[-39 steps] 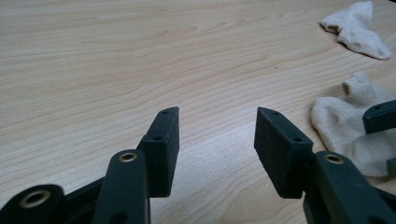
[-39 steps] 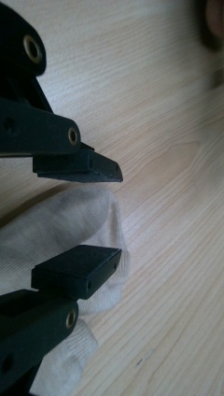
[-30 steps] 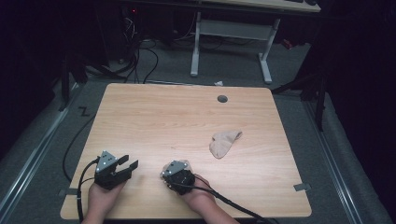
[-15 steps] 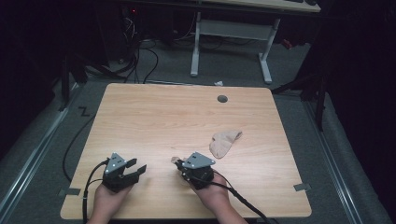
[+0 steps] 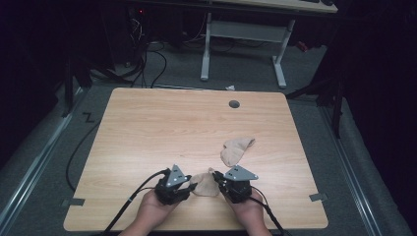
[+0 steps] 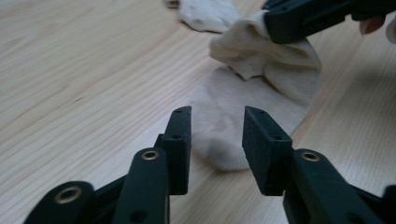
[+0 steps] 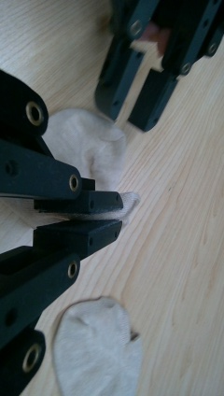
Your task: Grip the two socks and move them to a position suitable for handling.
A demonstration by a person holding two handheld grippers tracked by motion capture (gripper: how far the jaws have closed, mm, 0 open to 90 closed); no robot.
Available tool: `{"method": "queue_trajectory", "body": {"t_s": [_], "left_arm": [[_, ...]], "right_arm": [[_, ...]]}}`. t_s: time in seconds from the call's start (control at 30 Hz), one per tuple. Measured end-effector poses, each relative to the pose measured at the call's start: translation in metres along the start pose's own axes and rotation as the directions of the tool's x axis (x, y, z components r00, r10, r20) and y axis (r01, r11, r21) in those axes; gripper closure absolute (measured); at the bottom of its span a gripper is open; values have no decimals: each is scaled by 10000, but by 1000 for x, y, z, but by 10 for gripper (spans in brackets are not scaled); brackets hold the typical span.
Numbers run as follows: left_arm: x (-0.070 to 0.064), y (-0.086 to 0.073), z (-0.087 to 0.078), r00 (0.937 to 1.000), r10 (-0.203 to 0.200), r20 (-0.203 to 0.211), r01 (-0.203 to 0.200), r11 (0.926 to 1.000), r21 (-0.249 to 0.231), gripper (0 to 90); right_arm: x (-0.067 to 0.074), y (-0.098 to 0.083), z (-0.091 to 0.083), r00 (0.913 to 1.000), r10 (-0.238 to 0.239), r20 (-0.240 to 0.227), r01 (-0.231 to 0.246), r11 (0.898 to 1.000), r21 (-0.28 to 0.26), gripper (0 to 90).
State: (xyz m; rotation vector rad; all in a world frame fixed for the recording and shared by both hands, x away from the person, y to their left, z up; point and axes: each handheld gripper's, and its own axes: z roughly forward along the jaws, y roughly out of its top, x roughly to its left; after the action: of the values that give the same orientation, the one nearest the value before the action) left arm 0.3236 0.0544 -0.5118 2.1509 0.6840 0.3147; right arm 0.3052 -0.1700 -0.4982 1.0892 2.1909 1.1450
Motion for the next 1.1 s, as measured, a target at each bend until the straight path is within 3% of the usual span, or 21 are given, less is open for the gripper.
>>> {"method": "queue_trajectory", "body": {"t_s": [0.07, 0.17, 0.27, 0.43, 0.63, 0.8, 0.83, 0.93, 1.0, 1.03, 1.1], "left_arm": [[-3, 2, 7, 9998, 169, 98, -171, 9996, 226, 664], [-7, 2, 21, 9985, 526, -156, -510, 9947, 895, 677], [-5, -2, 20, 9986, 500, -162, -483, 9945, 928, 679], [7, -16, 2, 9986, 281, -448, -237, 9952, 954, 680], [24, -32, -15, 9978, -56, -656, 110, 9966, 821, 672], [29, -36, -20, 9973, -118, -729, 172, 9971, 735, 627], [30, -37, -21, 9968, -72, -801, 123, 9979, 640, 612], [32, -39, -24, 9945, -148, -1041, 187, 9992, 361, 584], [34, -40, -26, 9938, -274, -1075, 305, 9992, 270, 604], [36, -42, -25, 9938, -365, -1052, 412, 9983, 424, 615], [36, -43, -24, 9945, -431, -952, 480, 9976, 493, 619]], "right_arm": [[-1, -2, -1, 10000, 50, 21, -50, 10000, -25, 850], [-9, -15, -4, 9990, 420, 153, -418, 9990, -128, 838], [-13, -20, -8, 9980, 622, 148, -618, 9978, -260, 835], [-22, -32, -15, 9951, 963, 217, -958, 9952, -204, 832], [-23, -29, -15, 9933, 1144, 135, -1139, 9930, -317, 787], [-22, -21, 3, 9954, 957, -40, -956, 9953, 134, 783], [-20, -16, 15, 9974, 681, -218, -669, 9964, 526, 780], [-18, -10, 32, 9995, 317, -39, -312, 9943, 1017, 780], [-18, -9, 34, 9995, 313, -5, -311, 9934, 1100, 781], [-19, -12, 38, 9996, 288, 42, -291, 9887, 1468, 780], [-19, -13, 37, 9995, 331, 6, -328, 9891, 1435, 779]]}}
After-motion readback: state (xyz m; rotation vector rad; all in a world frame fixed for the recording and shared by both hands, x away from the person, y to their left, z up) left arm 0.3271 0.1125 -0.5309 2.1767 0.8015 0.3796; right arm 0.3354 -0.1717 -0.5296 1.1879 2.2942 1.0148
